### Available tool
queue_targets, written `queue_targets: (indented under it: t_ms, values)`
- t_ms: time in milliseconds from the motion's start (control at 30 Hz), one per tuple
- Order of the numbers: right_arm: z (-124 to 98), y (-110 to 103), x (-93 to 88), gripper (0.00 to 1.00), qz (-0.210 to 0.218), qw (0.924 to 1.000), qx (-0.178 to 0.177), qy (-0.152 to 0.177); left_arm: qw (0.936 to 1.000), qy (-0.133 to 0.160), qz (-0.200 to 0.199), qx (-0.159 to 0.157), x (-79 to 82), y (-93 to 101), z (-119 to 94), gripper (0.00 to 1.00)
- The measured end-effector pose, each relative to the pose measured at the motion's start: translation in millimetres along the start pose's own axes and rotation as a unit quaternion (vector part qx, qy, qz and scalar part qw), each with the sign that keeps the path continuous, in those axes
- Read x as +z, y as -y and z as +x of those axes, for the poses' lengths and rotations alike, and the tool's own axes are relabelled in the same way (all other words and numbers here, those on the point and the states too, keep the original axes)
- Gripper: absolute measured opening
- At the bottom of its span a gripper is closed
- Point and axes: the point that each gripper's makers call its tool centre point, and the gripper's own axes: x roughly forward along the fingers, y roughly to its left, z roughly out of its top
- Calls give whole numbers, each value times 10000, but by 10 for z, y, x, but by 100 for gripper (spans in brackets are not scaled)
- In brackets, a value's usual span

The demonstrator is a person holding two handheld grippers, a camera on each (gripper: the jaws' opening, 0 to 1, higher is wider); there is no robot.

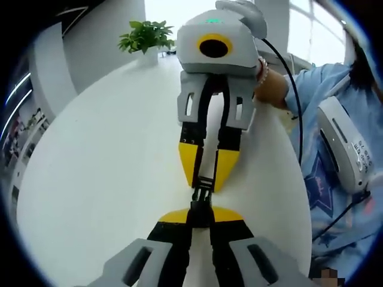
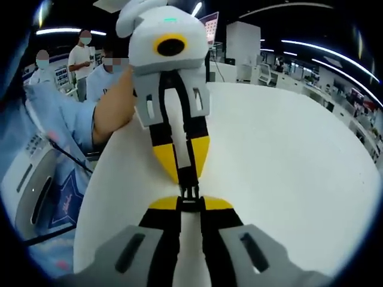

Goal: Snap the two parts of the plastic buckle together until the buckle closes and remains connected.

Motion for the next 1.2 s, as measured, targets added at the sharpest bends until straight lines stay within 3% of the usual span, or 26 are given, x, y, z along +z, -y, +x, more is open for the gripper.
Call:
queue_targets:
  t_ms: [367,933,1200]
  values:
    - [3,-35,-2,12,-200,9998,33,-52,9996,144,161,-176,21,31,17,10]
    - [-63,-110,-48,12,-717,9961,519,15,9973,302,423,-515,71,128,59,10]
    - [-73,-131,-44,12,-749,9956,561,0,9969,313,504,-524,96,156,82,10]
